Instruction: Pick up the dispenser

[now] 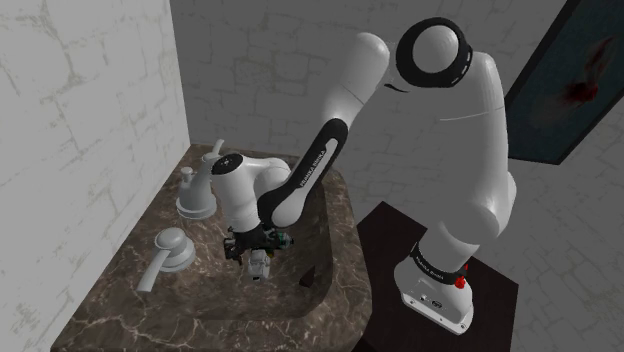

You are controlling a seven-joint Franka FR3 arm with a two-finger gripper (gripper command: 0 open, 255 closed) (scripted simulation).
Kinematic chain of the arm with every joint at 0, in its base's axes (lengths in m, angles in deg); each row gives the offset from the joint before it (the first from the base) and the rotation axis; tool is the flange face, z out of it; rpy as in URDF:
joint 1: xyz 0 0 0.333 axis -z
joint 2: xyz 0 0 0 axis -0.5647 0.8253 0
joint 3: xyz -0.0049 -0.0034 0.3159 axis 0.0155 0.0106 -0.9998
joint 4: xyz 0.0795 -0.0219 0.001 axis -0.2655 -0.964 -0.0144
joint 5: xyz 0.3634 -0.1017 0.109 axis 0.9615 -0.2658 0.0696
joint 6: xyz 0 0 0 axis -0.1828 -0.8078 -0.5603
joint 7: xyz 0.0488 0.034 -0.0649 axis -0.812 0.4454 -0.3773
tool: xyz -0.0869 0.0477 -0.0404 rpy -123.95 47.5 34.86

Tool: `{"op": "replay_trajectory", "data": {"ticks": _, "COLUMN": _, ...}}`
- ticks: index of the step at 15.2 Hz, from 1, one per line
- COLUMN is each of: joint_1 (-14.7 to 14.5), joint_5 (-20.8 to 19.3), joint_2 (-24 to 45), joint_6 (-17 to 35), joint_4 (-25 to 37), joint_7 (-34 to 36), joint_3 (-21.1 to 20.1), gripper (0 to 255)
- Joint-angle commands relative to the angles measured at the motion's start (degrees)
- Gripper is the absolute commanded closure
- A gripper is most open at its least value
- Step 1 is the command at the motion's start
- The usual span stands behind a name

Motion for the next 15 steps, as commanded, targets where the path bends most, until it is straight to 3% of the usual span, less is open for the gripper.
{"op": "replay_trajectory", "data": {"ticks": 1, "joint_1": 0.77, "joint_5": -2.32, "joint_2": 2.12, "joint_6": 0.16, "joint_4": 0.61, "joint_7": -6.64, "joint_3": -0.18, "gripper": 0}}
{"op": "replay_trajectory", "data": {"ticks": 4, "joint_1": 0.12, "joint_5": -3.2, "joint_2": 3.25, "joint_6": 0.8, "joint_4": 1.01, "joint_7": -6.09, "joint_3": 0.69, "gripper": 0}}
{"op": "replay_trajectory", "data": {"ticks": 5, "joint_1": 0.08, "joint_5": -3.24, "joint_2": 3.29, "joint_6": 0.83, "joint_4": 1.02, "joint_7": -6.06, "joint_3": 0.71, "gripper": 255}}
{"op": "replay_trajectory", "data": {"ticks": 15, "joint_1": 0.53, "joint_5": -2.65, "joint_2": 2.54, "joint_6": 0.4, "joint_4": 0.75, "joint_7": -6.43, "joint_3": 0.14, "gripper": 255}}
